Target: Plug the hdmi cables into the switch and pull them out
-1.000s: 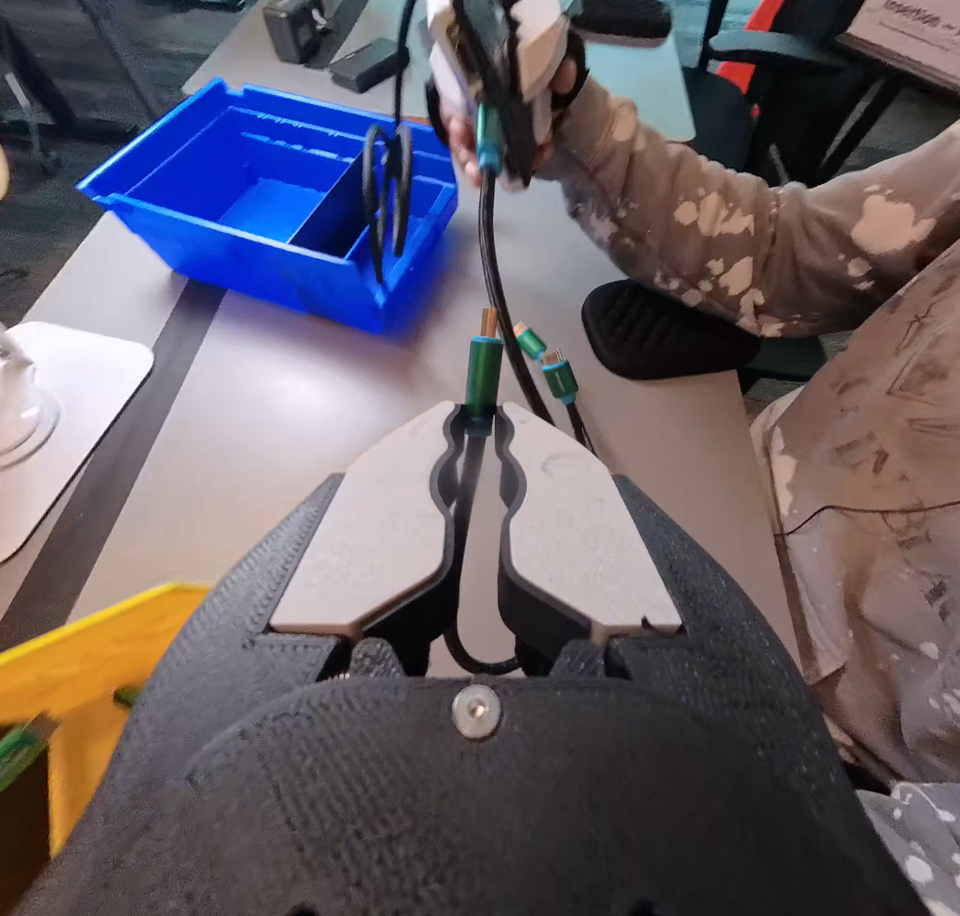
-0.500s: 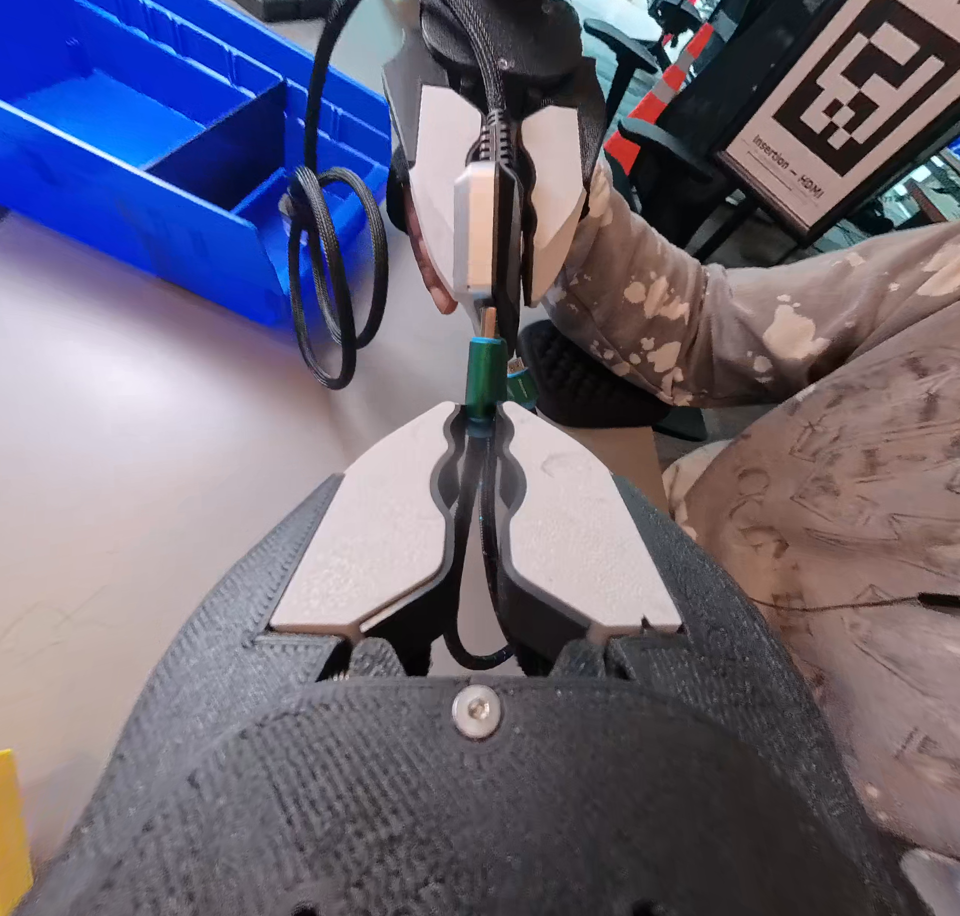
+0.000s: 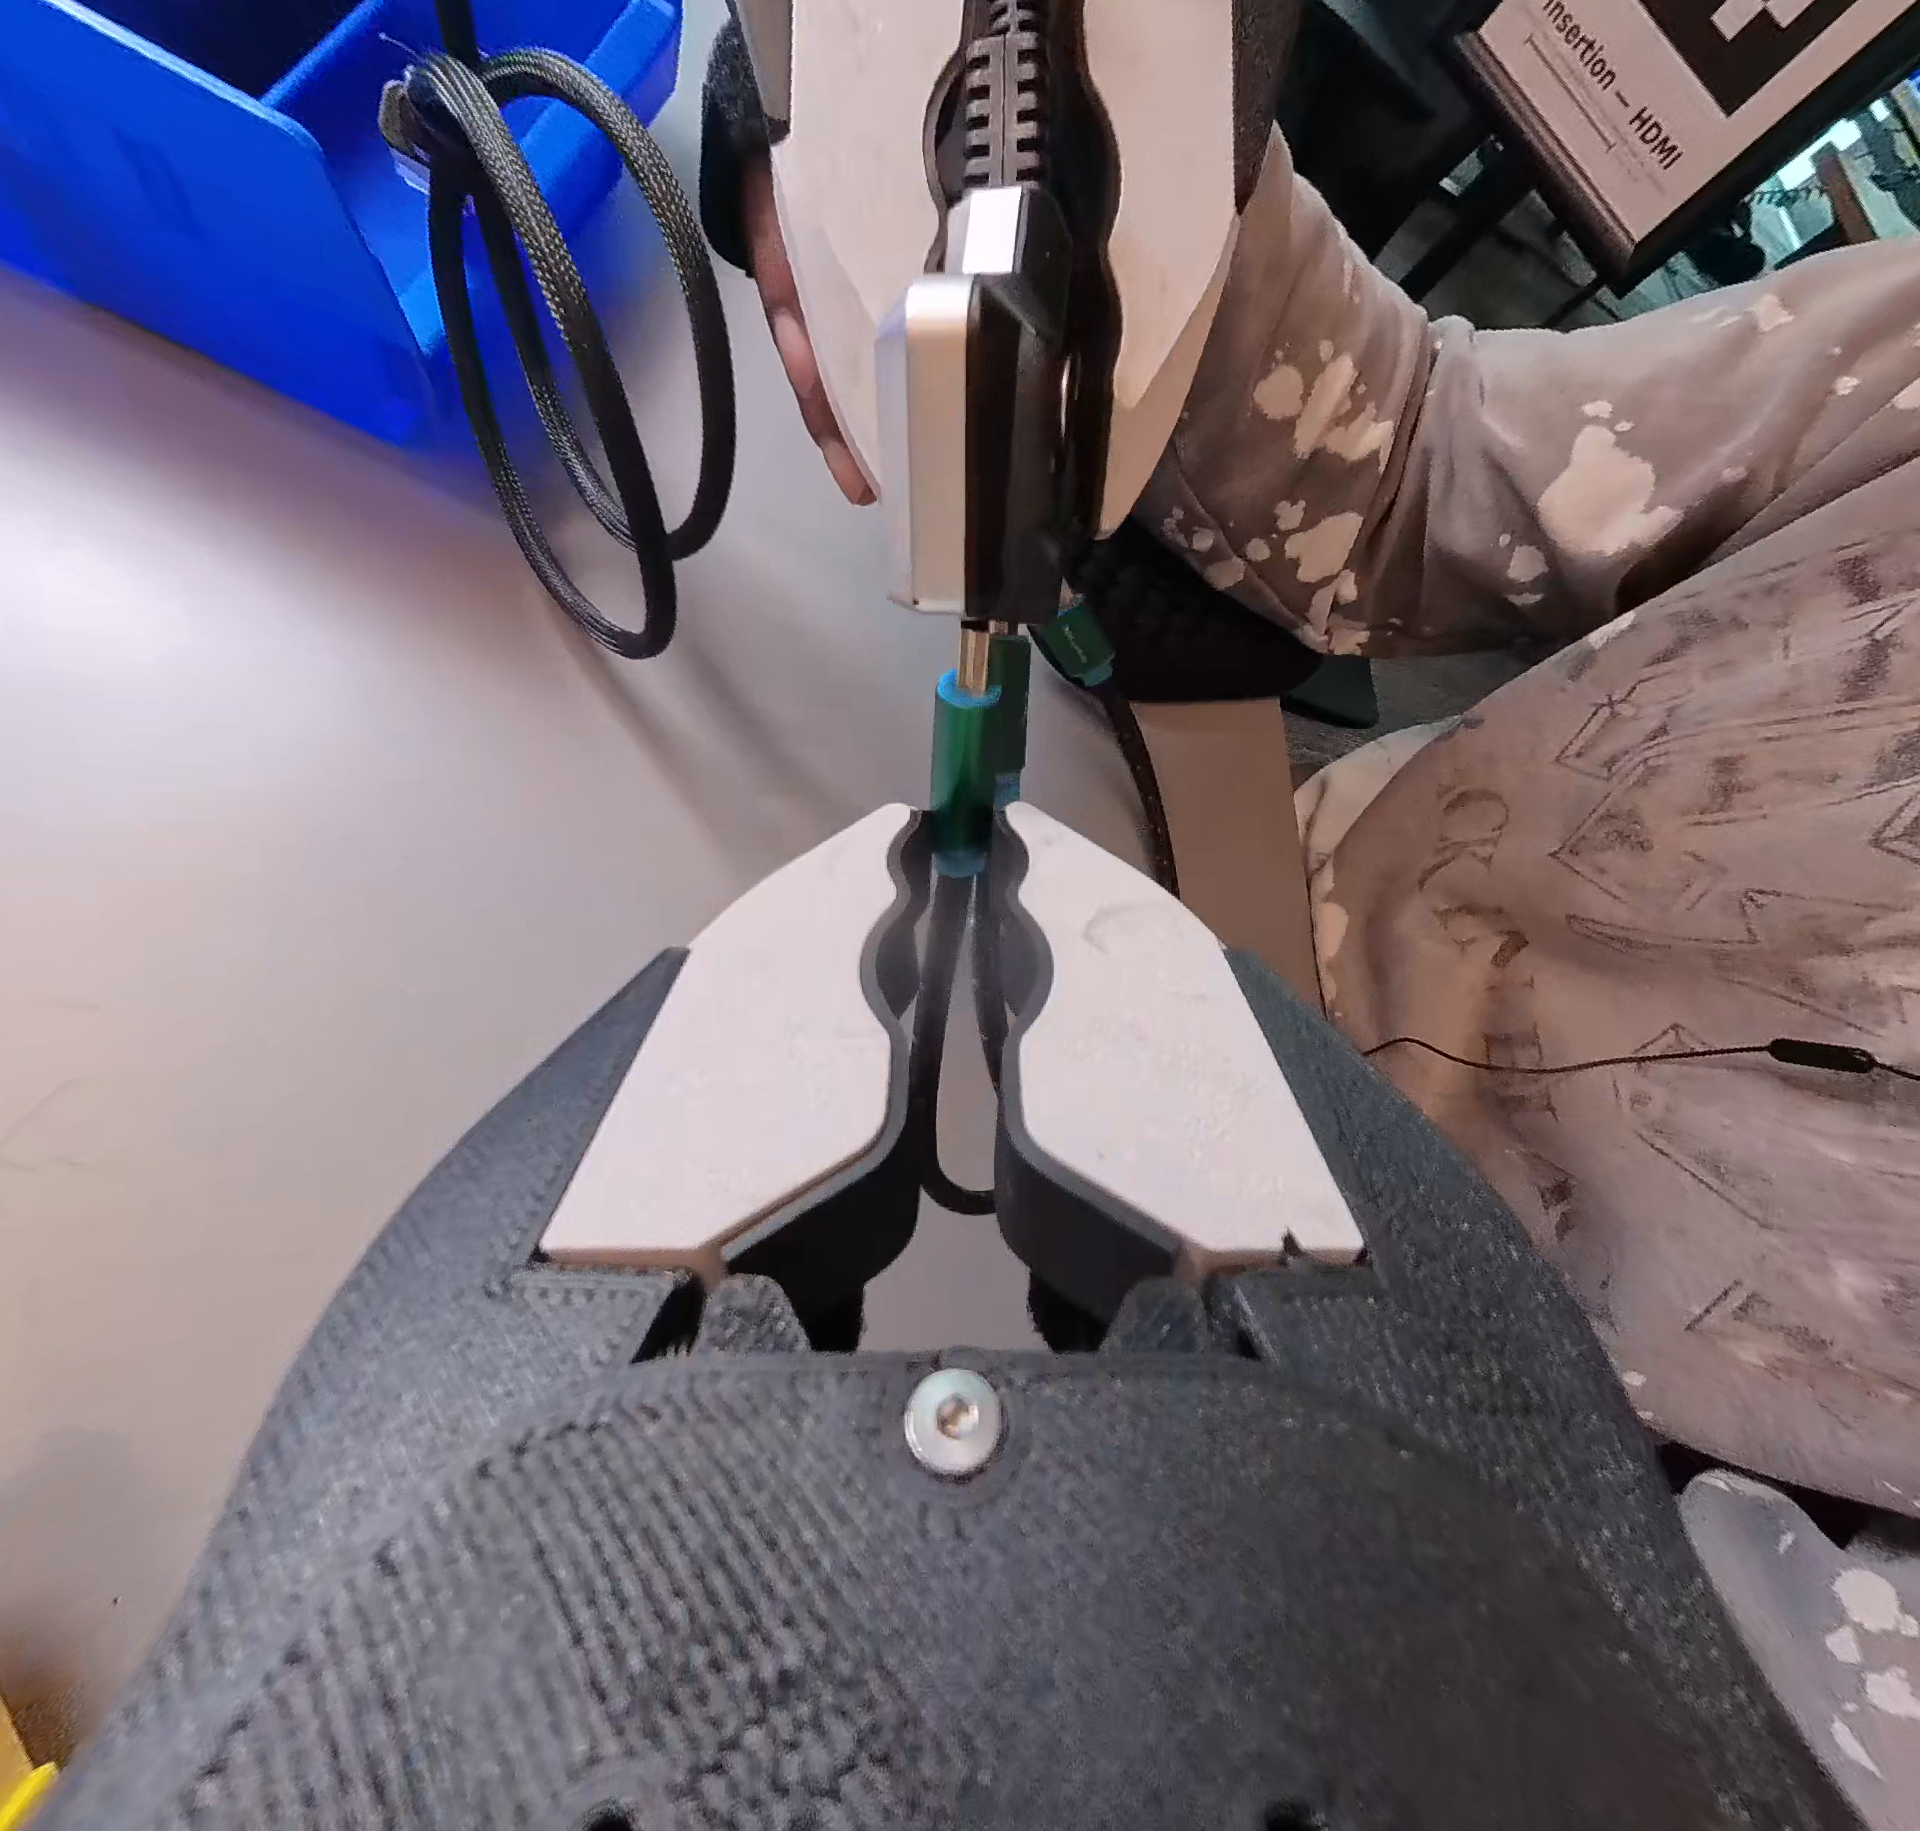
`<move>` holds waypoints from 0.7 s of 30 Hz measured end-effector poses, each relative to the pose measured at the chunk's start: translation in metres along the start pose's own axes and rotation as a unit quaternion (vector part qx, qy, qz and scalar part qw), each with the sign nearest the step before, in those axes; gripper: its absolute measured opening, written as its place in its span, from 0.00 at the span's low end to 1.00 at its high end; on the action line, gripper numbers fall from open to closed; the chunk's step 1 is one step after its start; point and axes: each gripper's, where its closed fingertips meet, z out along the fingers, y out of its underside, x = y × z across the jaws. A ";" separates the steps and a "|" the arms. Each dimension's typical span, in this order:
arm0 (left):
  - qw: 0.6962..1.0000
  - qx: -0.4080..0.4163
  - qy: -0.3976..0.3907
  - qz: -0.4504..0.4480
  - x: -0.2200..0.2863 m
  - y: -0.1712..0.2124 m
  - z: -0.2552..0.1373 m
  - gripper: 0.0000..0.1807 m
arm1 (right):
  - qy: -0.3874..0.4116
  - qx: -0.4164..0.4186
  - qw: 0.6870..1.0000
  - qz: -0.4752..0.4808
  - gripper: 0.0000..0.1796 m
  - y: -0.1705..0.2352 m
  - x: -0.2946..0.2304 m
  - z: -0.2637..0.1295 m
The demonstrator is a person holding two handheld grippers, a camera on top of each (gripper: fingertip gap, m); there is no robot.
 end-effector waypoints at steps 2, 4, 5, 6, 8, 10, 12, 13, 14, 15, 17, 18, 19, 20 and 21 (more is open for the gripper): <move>1.000 -0.004 0.002 0.000 0.000 0.001 0.002 0.06 | -0.001 0.005 1.000 0.005 0.17 -0.001 0.001 0.000; 1.000 -0.007 0.003 -0.001 -0.001 0.002 0.003 0.06 | -0.009 0.017 1.000 0.012 0.17 -0.002 0.002 0.000; 1.000 -0.008 0.006 -0.001 0.000 0.003 0.004 0.06 | -0.017 0.020 0.999 0.018 0.17 -0.002 0.002 0.001; 1.000 -0.010 0.008 0.000 0.000 0.004 0.004 0.06 | -0.022 0.021 0.999 0.020 0.17 -0.001 0.001 0.001; 1.000 -0.015 0.015 0.003 0.002 0.006 0.005 0.06 | -0.031 0.020 0.999 0.016 0.16 0.000 0.000 0.003; 0.999 -0.017 0.035 0.002 0.005 0.008 0.007 0.06 | -0.038 0.019 0.999 0.010 0.16 0.001 -0.003 0.004; 0.998 -0.016 0.060 0.000 0.008 0.010 0.009 0.06 | -0.043 0.011 0.999 0.008 0.16 0.003 -0.005 0.005; 0.997 -0.016 0.071 -0.003 0.009 0.011 0.011 0.06 | -0.044 0.004 0.999 0.011 0.16 0.005 -0.006 0.005; 0.997 -0.019 0.077 -0.004 0.009 0.013 0.013 0.06 | -0.043 -0.007 0.999 0.016 0.16 0.009 -0.006 0.006; 0.997 -0.024 0.079 -0.006 0.008 0.014 0.015 0.06 | -0.039 -0.023 0.999 0.020 0.16 0.013 -0.005 0.006; 0.996 -0.034 0.080 -0.007 0.006 0.018 0.020 0.06 | -0.035 -0.049 0.998 0.022 0.15 0.021 -0.007 0.006; 0.996 -0.034 0.088 -0.007 0.007 0.019 0.022 0.06 | -0.037 -0.056 0.997 0.023 0.15 0.024 -0.008 0.005; 0.995 -0.033 0.096 -0.007 0.008 0.018 0.025 0.06 | -0.037 -0.064 0.997 0.025 0.15 0.027 -0.009 0.004; 0.994 -0.031 0.101 -0.008 0.008 0.018 0.026 0.06 | -0.035 -0.073 0.996 0.027 0.15 0.029 -0.010 0.002; 0.994 -0.028 0.106 -0.009 0.007 0.018 0.027 0.06 | -0.031 -0.082 0.996 0.029 0.15 0.032 -0.010 0.001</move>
